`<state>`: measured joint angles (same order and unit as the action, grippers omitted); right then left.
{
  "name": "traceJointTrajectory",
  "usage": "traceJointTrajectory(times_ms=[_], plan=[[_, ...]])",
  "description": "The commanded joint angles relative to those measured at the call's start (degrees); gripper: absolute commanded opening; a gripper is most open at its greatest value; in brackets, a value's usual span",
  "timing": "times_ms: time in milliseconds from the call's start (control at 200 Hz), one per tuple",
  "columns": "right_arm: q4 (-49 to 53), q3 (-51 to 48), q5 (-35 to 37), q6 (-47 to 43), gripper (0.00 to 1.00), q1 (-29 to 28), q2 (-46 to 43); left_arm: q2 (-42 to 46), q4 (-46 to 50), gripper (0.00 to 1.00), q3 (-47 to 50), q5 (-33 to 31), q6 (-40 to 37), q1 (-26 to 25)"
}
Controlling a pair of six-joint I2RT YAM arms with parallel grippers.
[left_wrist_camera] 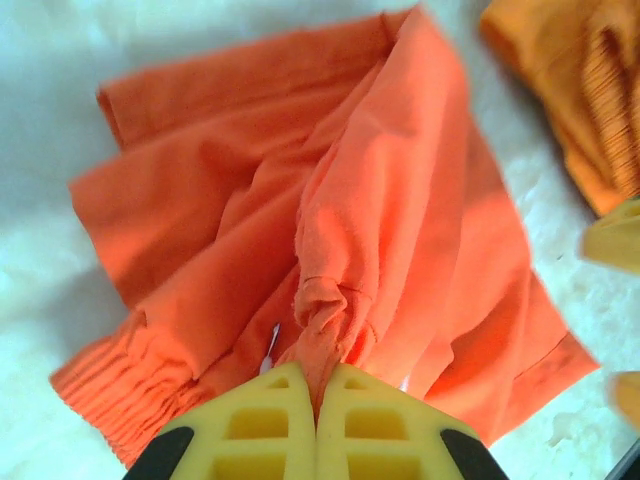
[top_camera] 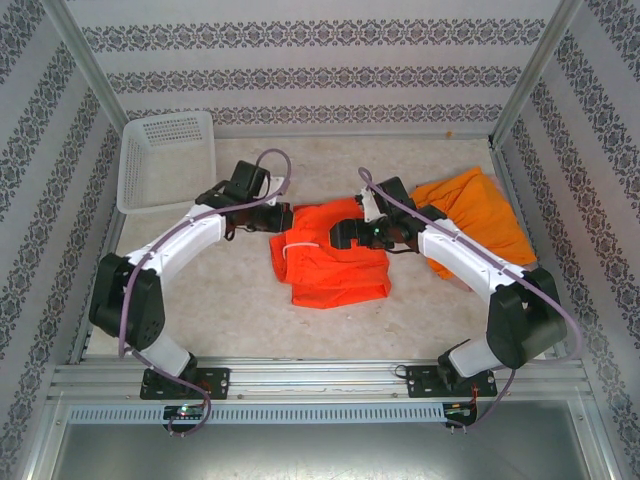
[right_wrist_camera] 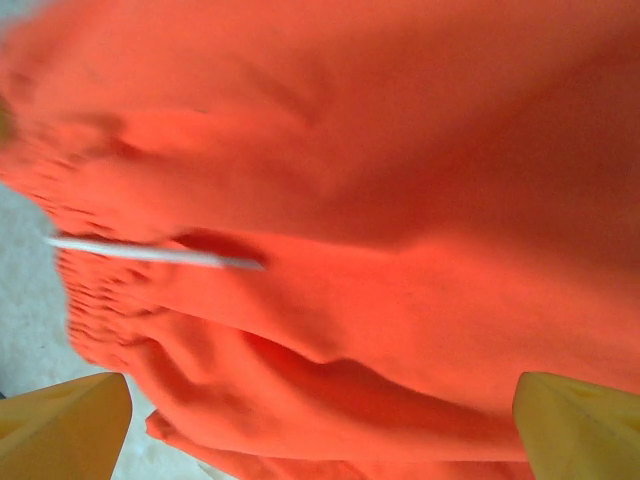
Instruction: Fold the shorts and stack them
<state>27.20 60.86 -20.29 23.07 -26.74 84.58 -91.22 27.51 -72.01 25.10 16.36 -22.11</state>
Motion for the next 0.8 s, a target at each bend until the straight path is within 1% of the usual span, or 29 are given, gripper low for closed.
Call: traceJointTrajectory(times_ms=[0, 105, 255, 360, 495, 610, 709, 794], plan=[[-3.43, -2.84, 0.43, 2.85, 0.98, -0.2, 0.64, -0.34, 6.19, 0.0, -0.77, -2.69, -3.38, 1.87], [-5.74, -4.81, -0.18, 4.79, 0.98, -2.03, 2.44, -3.76, 6.0, 0.0, -0.14, -0.81, -3.67, 4.61], [-10.28, -8.76, -2.39, 9.07, 0.98, -5.07, 4.6, -8.52, 3.34, 0.0, 1.2, -0.54, -3.89, 7.68], [-13.04, -12.42, -2.82, 11.9, 0.98, -6.02, 5.23, -10.44, 0.42, 0.0, 3.01, -0.05, -2.73, 10.09], [-16.96, -17.29, -3.52, 15.43, 0.98, -6.17, 5.42, -13.77, -1.9, 0.0, 4.99, -0.07, -2.49, 11.3], [-18.32, -18.71, -3.92, 16.64, 0.98, -6.3, 5.86, -16.57, -3.48, 0.0, 5.55, -0.39, -2.27, 11.46], [-18.39, -17.55, -4.59, 16.42, 0.98, -6.39, 5.32, -17.12, -4.32, 0.11, 4.66, -1.2, -1.74, 11.73], [-17.24, -15.09, -5.66, 15.56, 0.98, -6.39, 3.64, -14.67, -2.42, 0.3, 2.63, 0.02, -1.68, 11.83]])
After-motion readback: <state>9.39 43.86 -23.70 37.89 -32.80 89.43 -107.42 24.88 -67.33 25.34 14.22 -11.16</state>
